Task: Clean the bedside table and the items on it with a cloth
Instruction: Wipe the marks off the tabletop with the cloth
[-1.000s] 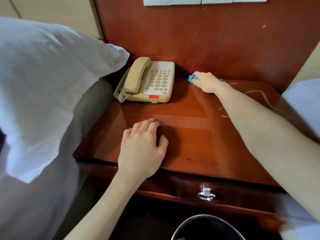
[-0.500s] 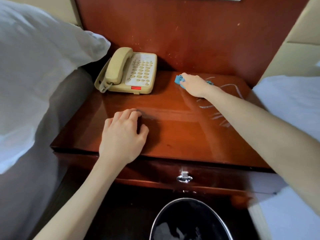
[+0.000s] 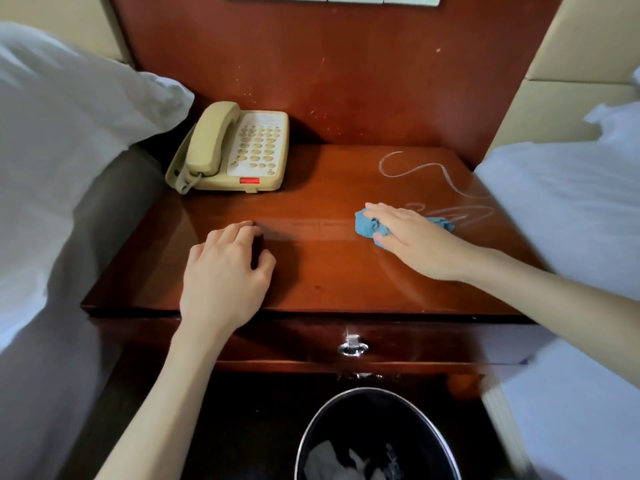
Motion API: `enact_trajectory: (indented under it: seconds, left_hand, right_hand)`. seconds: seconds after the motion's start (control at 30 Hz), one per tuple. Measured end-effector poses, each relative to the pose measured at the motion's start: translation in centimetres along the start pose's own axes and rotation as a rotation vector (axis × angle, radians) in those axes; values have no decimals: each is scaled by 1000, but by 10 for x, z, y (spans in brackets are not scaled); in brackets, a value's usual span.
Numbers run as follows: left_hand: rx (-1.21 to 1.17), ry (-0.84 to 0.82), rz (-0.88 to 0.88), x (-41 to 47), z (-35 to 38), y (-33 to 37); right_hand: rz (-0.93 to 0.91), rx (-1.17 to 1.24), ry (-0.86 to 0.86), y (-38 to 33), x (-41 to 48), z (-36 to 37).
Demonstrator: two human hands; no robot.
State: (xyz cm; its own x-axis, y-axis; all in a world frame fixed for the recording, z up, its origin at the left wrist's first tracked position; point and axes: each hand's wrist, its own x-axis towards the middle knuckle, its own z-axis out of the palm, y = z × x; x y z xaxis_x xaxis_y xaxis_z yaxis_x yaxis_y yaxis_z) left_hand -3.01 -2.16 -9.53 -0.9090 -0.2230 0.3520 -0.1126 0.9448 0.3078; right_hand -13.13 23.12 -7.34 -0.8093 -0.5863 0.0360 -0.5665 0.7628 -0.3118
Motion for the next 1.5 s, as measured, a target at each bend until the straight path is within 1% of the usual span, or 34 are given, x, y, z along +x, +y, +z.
enact_trajectory:
  seconds: [0.1,0.2,0.53,0.7,0.9,1.23,1.5]
  left_hand:
    - [-2,0,-3,-1,1,0]
    - [3,4,-10,-2,2,0]
    - [0,13,-21,-2,2,1]
    - [11,11,-20,0,2,1]
    - [14,17,-8,1,3,1]
    - [5,21,7,1,3,-1]
    - [-14,24,3,2,3,-2]
  right_hand:
    - [-21,7,0,2,-7,0]
    - [-19,-4,-2,7,5,-1]
    - [216,-54,121,44,102,-13]
    - [274,-108,152,62,141,-18]
    - [322,-116,198,78,168,-25]
    - [380,-110,194,85,185,-32]
    - [334,-117,190,82,155,-28]
